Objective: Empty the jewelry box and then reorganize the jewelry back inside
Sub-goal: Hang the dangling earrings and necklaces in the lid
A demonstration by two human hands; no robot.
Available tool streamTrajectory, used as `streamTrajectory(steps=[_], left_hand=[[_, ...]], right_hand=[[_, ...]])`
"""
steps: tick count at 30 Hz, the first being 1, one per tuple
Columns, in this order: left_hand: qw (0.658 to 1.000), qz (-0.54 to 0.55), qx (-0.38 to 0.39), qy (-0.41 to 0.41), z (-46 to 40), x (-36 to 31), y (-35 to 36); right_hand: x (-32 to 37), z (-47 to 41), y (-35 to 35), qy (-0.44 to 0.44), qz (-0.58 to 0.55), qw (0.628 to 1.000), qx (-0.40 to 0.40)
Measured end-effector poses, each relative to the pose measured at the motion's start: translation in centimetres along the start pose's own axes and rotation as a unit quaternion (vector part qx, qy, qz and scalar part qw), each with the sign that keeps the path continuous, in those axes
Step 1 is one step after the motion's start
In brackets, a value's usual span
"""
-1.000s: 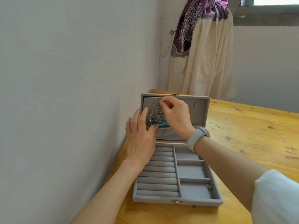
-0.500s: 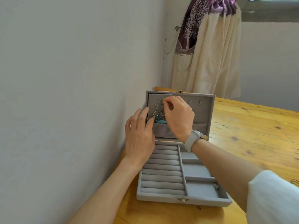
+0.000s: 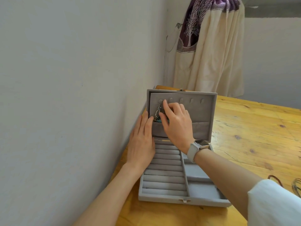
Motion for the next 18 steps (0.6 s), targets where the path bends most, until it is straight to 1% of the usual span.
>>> streamTrajectory(steps=[4,8,10,13,18], left_hand=[[0.999,-0.030,-0.013,0.005,0.2,0.1,0.3],[0.998,-0.040,-0.035,0.013,0.3,-0.1,-0.1],[0.997,-0.046,-0.051,0.019,0.4,-0.3,-0.4],[0.995,-0.073,-0.059,0.027,0.4,-0.7,-0.7],[0.990,-0.108,-0.075,0.045,0.0,-1.5,-1.2]], right_hand=[[-0.2,0.5,-0.1,-0.014,0.000,1.000,0.013],[-0.7,1.2,-0.4,0.015,-0.066,0.998,0.005],[-0.6,1.3,-0.5,0.003,-0.075,0.997,0.005],[-0.3,1.6,-0.3,-0.024,-0.076,0.996,0.027],[-0.6,2.8,0.0,-0.010,-0.106,0.991,0.081]])
Point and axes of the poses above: each hand's wrist, its own z-axis away from the middle knuckle, its own y-axis out of the palm, x = y × z, the point moved 8 cm from there along -z, towards the middle knuckle, and after that the axes turned 14 degrees about -y, right-handed, at the moved point
